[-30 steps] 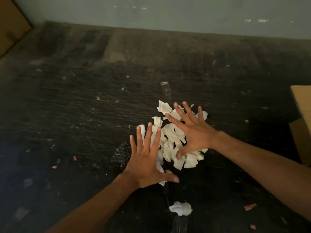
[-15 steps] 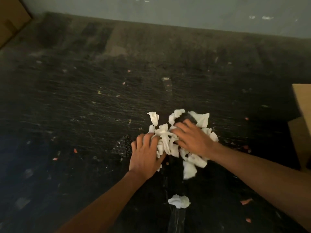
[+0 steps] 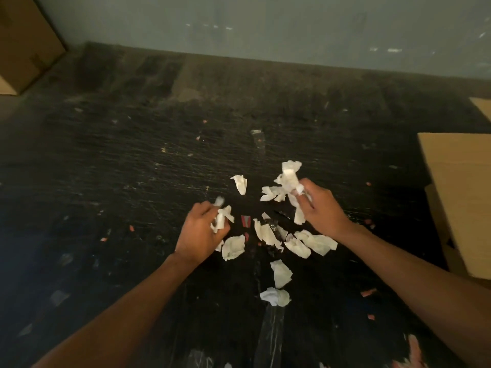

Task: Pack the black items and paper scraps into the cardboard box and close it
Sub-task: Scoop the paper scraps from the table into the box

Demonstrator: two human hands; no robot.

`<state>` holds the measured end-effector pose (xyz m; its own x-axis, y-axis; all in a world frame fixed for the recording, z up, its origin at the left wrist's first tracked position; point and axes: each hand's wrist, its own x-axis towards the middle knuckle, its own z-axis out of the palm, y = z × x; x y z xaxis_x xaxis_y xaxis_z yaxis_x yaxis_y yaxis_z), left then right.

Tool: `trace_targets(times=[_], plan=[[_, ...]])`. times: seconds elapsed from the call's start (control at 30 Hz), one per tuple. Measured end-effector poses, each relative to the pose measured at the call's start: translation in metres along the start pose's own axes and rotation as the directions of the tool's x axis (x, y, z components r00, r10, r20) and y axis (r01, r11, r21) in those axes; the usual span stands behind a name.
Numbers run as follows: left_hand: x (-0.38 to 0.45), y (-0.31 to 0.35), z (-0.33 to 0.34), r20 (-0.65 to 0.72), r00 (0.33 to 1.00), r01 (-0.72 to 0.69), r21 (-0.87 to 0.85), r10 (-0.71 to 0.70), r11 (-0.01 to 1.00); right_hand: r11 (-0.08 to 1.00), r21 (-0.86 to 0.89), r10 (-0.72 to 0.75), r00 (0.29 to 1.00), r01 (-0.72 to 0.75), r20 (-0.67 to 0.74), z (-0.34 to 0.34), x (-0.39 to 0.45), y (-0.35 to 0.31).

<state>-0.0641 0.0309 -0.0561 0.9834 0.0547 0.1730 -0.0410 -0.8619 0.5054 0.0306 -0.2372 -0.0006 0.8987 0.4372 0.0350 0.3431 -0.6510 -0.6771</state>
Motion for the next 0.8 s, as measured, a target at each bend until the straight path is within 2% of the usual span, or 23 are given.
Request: trace_targets(times=[0.17, 0.27, 0.33, 0.43, 0.5, 0.57, 0.7, 0.8], plan=[[-0.010, -0.019, -0.017, 0.019, 0.986, 0.163, 0.054, -0.165, 0.985, 0.980, -0.131, 0.123, 0.976, -0.148, -0.179, -0.012, -0.031, 0.029], [-0.018, -0.025, -0.012, 0.122, 0.974, 0.184, 0.070, -0.191, 0.980, 0.939, -0.245, 0.194, 0.961, -0.240, -0.199, -0.010, -0.054, 0.050], [-0.025, -0.021, -0.003, 0.201, 0.967, 0.141, 0.103, -0.159, 0.985, 0.923, -0.283, 0.225, 0.963, -0.259, -0.148, -0.002, -0.069, 0.059], [-0.034, -0.005, 0.008, 0.234, 0.968, 0.065, 0.112, -0.090, 0.992, 0.953, -0.105, 0.283, 0.959, -0.284, -0.024, 0.011, -0.084, 0.053], [-0.038, 0.008, 0.013, 0.207, 0.975, 0.060, 0.097, -0.079, 0.993, 0.962, -0.089, 0.262, 0.965, -0.260, 0.016, 0.019, -0.085, 0.046], [-0.041, 0.019, 0.018, 0.193, 0.980, 0.026, 0.124, -0.050, 0.992, 0.959, -0.178, 0.233, 0.972, -0.222, 0.042, 0.024, -0.081, 0.042], [-0.048, 0.045, 0.025, 0.376, 0.926, -0.125, 0.201, 0.042, 0.972, 0.877, -0.475, 0.194, 0.957, -0.072, 0.213, 0.024, -0.065, 0.049], [-0.050, 0.060, 0.039, 0.465, 0.879, -0.218, 0.200, 0.104, 0.955, 0.809, -0.587, 0.196, 0.918, 0.048, 0.345, 0.023, -0.048, 0.057]])
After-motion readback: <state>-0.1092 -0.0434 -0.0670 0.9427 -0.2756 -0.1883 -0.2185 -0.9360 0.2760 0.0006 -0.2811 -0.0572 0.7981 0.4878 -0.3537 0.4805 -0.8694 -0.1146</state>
